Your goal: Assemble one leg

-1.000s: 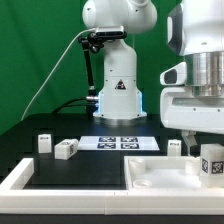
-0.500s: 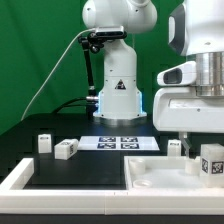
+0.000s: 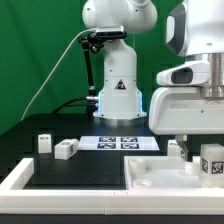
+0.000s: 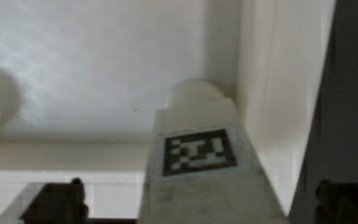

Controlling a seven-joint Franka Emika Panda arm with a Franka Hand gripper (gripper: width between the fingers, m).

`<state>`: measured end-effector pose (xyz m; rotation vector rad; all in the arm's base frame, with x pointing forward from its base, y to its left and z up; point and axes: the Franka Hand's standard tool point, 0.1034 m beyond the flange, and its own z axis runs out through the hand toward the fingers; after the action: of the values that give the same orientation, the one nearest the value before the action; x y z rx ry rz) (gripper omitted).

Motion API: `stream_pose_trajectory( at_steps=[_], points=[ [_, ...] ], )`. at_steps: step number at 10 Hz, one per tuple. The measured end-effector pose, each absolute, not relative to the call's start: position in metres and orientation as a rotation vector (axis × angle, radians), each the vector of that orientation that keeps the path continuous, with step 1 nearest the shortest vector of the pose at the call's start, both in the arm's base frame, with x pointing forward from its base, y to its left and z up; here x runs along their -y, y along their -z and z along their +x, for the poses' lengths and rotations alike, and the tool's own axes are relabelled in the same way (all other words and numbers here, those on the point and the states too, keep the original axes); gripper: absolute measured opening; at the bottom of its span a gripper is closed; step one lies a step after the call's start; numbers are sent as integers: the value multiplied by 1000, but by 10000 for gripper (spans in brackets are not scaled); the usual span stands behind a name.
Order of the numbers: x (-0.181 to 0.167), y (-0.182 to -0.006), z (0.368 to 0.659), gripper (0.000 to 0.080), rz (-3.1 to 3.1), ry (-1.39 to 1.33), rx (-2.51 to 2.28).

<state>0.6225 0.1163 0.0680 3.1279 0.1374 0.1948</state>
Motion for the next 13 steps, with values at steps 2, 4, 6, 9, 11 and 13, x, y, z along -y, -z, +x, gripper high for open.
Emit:
stream_pose_trajectory(
  at_steps=[2, 4, 6, 9, 11, 13],
  points=[
    [-115, -68, 623, 526, 3122, -197, -157],
    [-114, -68, 623, 374, 3123, -197, -151],
    [-114, -68, 623, 291, 3126, -197, -108],
    [-114, -67, 622, 291, 3138, -200, 317],
    [-111, -66, 622, 291, 3096, -217, 688],
    [-102, -66, 620, 294, 3035, -217, 902]
  ],
)
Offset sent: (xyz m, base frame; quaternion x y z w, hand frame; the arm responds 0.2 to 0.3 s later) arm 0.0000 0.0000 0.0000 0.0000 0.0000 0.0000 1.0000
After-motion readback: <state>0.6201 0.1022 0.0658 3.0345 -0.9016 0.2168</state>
